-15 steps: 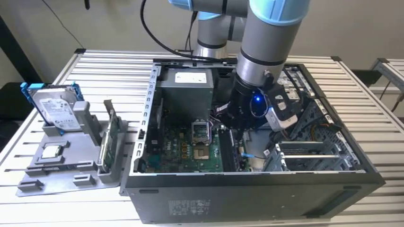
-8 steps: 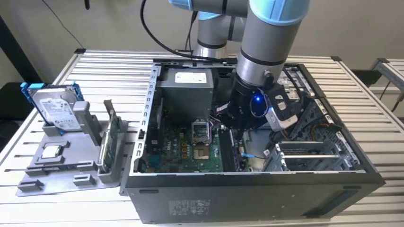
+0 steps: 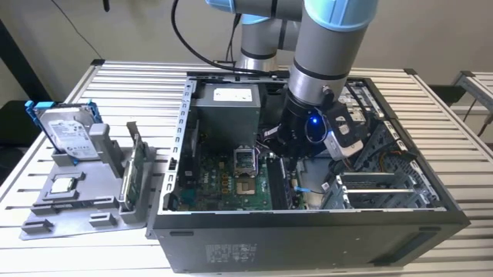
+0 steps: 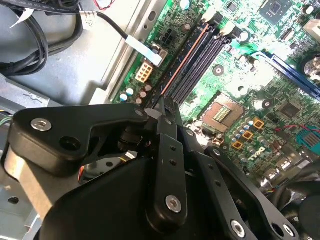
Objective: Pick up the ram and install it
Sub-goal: 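Press down the ram until it locks into place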
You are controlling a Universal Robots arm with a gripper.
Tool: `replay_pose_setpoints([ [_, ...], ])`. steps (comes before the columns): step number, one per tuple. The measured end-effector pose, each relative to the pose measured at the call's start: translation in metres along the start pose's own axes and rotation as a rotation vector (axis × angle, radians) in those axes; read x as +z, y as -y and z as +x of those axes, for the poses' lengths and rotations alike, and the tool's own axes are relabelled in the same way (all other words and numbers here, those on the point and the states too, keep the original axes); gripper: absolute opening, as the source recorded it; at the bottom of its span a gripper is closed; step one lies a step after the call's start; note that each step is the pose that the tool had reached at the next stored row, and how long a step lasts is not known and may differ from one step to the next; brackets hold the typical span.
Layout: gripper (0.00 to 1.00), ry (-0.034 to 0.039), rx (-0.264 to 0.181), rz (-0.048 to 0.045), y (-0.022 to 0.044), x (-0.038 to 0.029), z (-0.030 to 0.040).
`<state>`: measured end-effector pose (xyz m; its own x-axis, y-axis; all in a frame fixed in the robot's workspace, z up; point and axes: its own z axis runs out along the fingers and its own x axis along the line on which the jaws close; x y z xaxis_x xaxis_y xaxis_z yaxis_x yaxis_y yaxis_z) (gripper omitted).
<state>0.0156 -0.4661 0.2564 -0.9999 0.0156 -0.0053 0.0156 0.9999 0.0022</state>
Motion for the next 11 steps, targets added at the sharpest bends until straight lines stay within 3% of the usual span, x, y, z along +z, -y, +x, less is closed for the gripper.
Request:
replay_pose_setpoints([
  [5, 0.11, -0.0001, -0.02, -0.0002, 0.0, 0.0, 0.0],
  [11, 0.11, -0.0002, -0.08, -0.0005, 0.0, 0.0, 0.0],
])
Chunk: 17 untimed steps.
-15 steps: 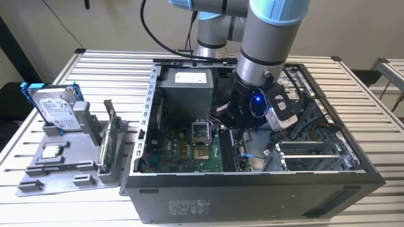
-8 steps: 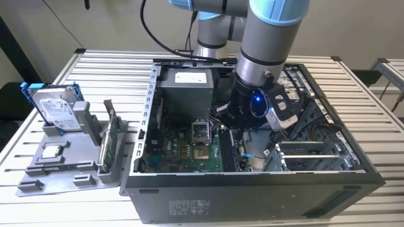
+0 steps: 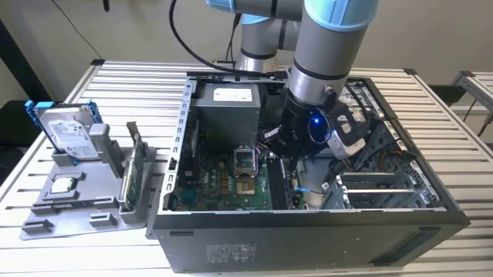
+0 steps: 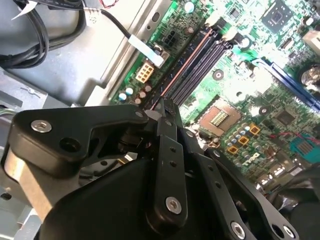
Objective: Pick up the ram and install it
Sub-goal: 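Press down the ram until it locks into place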
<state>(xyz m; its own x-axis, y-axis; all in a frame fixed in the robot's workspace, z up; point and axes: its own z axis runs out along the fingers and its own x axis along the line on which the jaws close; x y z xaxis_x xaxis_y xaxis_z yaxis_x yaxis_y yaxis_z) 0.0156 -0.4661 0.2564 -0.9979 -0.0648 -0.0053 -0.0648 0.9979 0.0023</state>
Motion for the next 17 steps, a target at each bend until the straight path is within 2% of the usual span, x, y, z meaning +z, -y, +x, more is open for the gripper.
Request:
replay_pose_setpoints([
  [9, 0.11, -0.0004, -0.131, 0.0003, 0.0, 0.0, 0.0],
  [17, 0.11, -0.001, -0.228, 0.0032, 0.0, 0.0, 0.0],
])
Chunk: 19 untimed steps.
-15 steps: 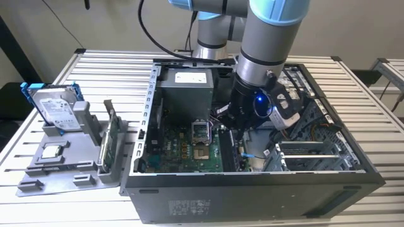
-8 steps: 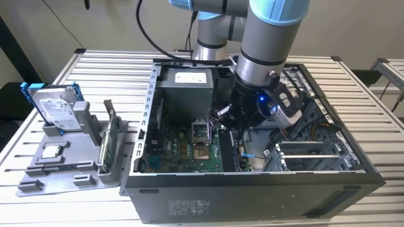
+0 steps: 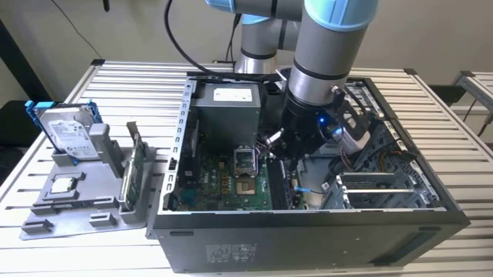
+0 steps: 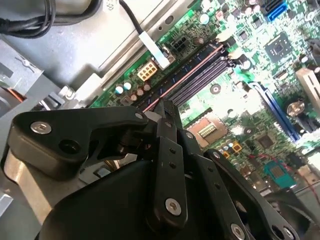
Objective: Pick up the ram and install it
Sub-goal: 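Press down the ram until it locks into place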
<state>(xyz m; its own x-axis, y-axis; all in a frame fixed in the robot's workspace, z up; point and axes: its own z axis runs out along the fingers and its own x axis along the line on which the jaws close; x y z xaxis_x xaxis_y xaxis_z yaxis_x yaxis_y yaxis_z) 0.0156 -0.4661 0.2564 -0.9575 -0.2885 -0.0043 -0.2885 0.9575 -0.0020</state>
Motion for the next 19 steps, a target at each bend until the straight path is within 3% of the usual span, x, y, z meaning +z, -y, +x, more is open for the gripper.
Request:
replay_pose_setpoints([
  [9, 0.11, -0.0014, -0.101, 0.0047, 0.0, 0.0, 0.0],
  [19, 0.11, -0.0028, -0.176, 0.0094, 0.0, 0.0, 0.0],
])
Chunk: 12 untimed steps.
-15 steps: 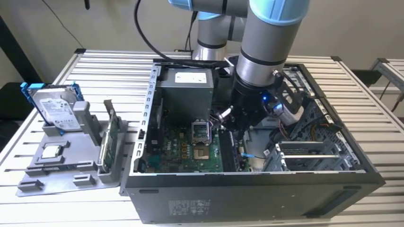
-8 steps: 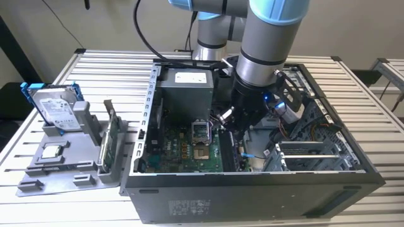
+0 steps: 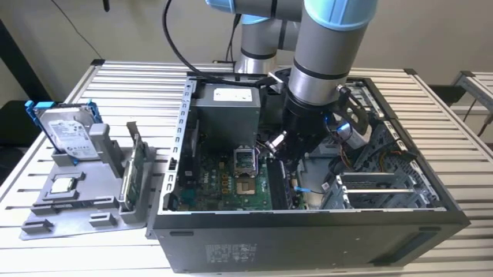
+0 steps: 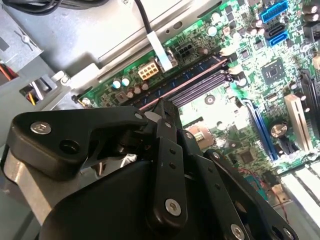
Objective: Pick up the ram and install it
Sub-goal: 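Press down the ram until it locks into place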
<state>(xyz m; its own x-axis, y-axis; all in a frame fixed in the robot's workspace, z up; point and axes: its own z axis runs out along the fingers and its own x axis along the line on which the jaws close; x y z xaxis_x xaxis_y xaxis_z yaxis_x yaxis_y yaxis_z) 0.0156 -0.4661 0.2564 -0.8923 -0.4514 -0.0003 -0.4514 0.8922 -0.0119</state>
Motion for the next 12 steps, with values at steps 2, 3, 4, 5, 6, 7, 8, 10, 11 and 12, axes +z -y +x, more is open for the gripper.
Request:
replay_pose_setpoints([
  [2, 0.11, -0.0001, -0.016, 0.0004, 0.0, 0.0, 0.0],
  [3, 0.11, 0.0, -0.024, 0.0005, 0.0, 0.0, 0.0],
  [4, 0.11, 0.0, -0.032, 0.0007, 0.0, 0.0, 0.0],
  [5, 0.11, 0.0001, -0.039, 0.0008, 0.0, 0.0, 0.0],
  [6, 0.11, 0.0001, -0.048, 0.0009, 0.0, 0.0, 0.0],
  [7, 0.11, 0.0002, -0.057, 0.001, 0.0, 0.0, 0.0],
  [8, 0.11, 0.0002, -0.067, 0.0011, 0.0, 0.0, 0.0],
  [10, 0.11, 0.0002, -0.086, 0.0016, 0.0, 0.0, 0.0],
  [11, 0.11, 0.0001, -0.095, 0.0019, 0.0, 0.0, 0.0],
  [12, 0.11, 0.0002, -0.104, 0.0021, 0.0, 0.0, 0.0],
])
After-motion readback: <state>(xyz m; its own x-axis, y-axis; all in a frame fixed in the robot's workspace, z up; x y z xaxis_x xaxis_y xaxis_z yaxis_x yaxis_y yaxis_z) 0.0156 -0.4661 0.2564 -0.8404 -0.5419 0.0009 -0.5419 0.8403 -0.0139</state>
